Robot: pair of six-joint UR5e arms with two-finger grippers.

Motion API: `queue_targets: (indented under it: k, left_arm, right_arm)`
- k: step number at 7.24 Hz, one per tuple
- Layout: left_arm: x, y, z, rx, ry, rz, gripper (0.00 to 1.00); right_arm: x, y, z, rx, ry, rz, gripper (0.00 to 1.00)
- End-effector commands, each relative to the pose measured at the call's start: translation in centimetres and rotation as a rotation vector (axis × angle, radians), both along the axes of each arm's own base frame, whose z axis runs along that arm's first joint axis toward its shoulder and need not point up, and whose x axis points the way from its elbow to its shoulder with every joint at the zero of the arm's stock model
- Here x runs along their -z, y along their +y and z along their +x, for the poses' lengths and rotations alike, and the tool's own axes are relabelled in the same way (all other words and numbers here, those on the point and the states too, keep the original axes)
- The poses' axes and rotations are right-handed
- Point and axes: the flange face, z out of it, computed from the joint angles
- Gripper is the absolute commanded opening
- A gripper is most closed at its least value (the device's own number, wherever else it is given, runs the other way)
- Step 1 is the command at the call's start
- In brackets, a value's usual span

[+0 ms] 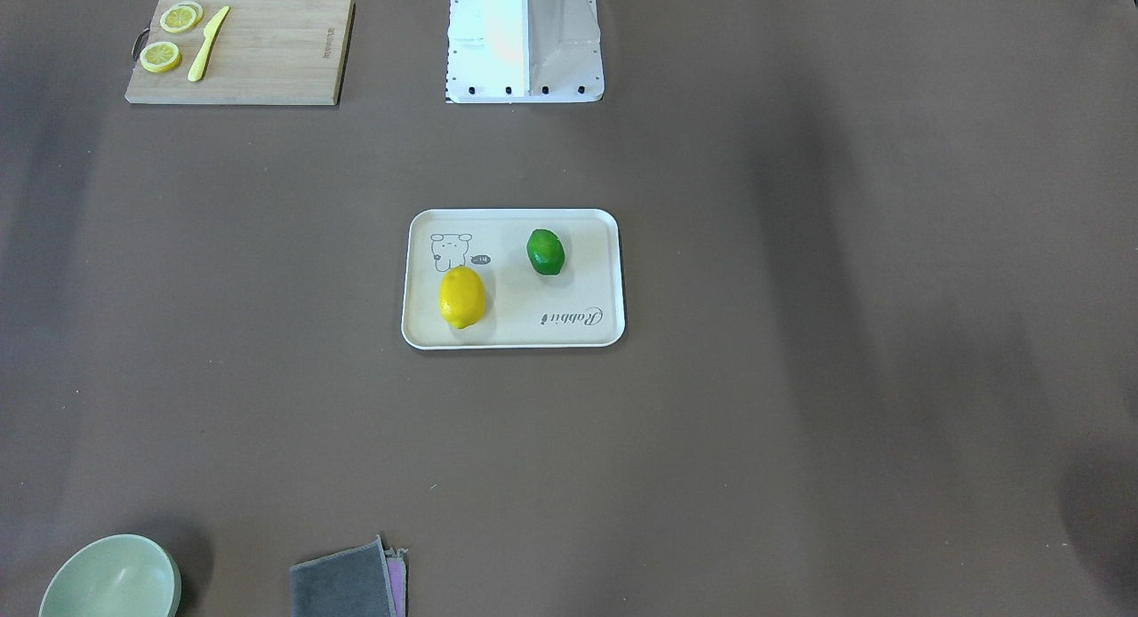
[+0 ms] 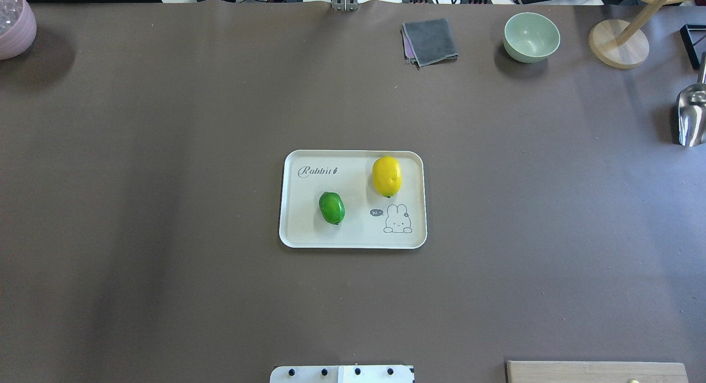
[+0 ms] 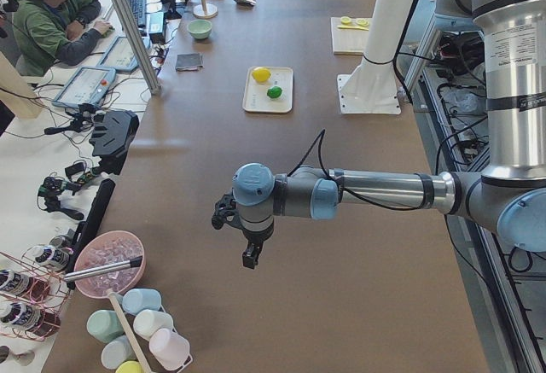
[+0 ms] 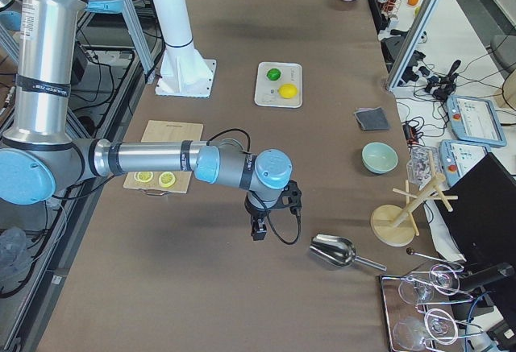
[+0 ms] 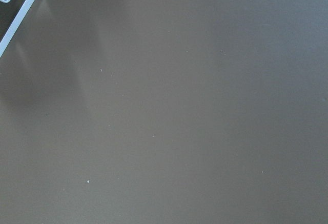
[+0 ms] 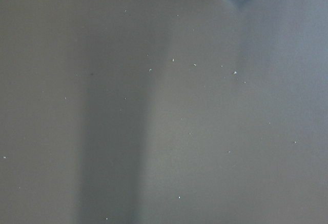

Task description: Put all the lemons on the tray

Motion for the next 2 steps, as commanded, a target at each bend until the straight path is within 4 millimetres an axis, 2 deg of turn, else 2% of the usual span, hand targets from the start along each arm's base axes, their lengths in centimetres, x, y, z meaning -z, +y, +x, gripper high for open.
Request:
queue_targets:
  k: [1, 2]
  left_arm:
    - [0.05, -0.04, 0.00, 0.000, 0.000, 0.002, 0.99]
    - [-0.03, -0.04, 0.07, -0.002, 0.000, 0.000, 0.99]
  right_arm:
    - [-0.02, 0.00, 0.00, 0.000, 0.000, 0.000, 1.00]
    - [-0.01, 0.00, -0.01, 0.000, -0.001, 0.000, 1.00]
